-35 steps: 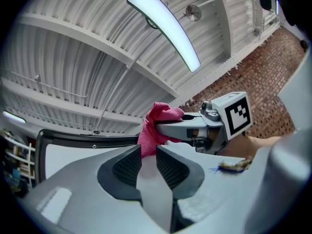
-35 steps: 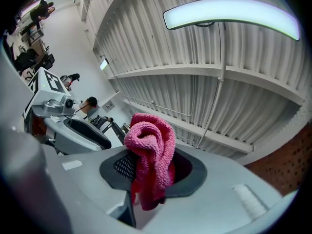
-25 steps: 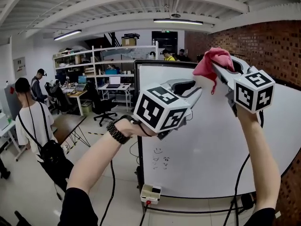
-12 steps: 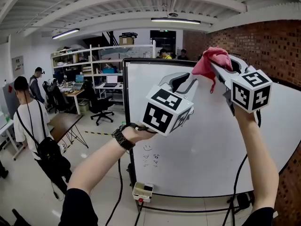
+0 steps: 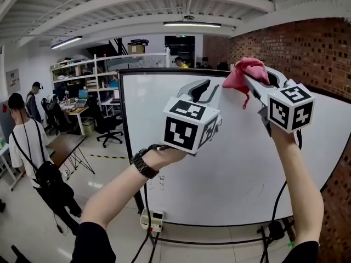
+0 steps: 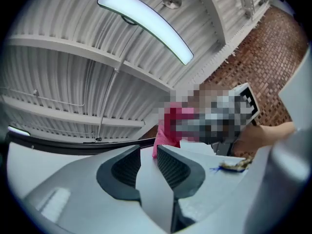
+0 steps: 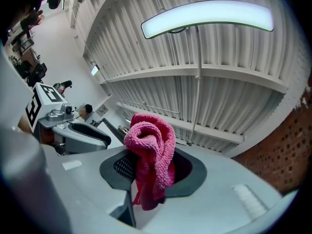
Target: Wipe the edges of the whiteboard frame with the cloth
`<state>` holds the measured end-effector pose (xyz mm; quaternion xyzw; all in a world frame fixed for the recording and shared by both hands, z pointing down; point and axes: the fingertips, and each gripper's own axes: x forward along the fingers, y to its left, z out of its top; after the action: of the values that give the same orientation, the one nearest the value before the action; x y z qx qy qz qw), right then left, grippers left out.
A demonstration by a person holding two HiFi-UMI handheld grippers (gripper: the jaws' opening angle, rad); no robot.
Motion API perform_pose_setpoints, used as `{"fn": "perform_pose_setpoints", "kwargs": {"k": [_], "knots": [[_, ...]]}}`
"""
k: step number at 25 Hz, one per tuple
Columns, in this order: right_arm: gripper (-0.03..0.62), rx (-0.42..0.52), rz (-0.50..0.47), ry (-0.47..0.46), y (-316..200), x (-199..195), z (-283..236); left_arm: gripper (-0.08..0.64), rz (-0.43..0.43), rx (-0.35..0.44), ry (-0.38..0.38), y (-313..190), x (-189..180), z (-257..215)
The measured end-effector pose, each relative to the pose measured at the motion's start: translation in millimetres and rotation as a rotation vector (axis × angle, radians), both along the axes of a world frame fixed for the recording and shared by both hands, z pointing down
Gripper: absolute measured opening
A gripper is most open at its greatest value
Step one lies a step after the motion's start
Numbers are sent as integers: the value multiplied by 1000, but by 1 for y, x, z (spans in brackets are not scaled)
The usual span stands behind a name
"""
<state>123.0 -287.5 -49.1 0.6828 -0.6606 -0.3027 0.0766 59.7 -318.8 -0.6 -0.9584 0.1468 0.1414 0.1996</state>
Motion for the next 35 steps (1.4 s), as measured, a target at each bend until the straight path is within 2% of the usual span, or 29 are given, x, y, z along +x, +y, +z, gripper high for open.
{"fn": "perform_pose_setpoints", "kwargs": {"k": [4,7,11,15,18,21,24,28,31,35], "knots": [[121,3,22,-4,15,85,-27,87,27,-20,118,10,67,-47],[121,-12,35,-13,32,107,-24,81,32,-30,146,30,82,-50],[121,2,55,-19,67,118,-23,75,69,10,103,70,102,-49],[121,16,61,-24,79,136,-26,6,80,19,65,85,130,-54],[121,23,62,-11,90,150,-26,3,79,47,56,98,149,-57],[121,17,54,10,105,172,-28,3,35,94,52,111,174,-59],[121,6,45,19,117,196,-31,3,10,106,40,119,199,-62],[121,-8,40,20,119,219,-29,3,12,141,-19,125,223,-54],[121,-14,35,17,123,236,-27,3,22,138,-53,128,243,-49],[121,-16,45,19,135,264,-30,3,46,176,-55,143,273,-54]]}}
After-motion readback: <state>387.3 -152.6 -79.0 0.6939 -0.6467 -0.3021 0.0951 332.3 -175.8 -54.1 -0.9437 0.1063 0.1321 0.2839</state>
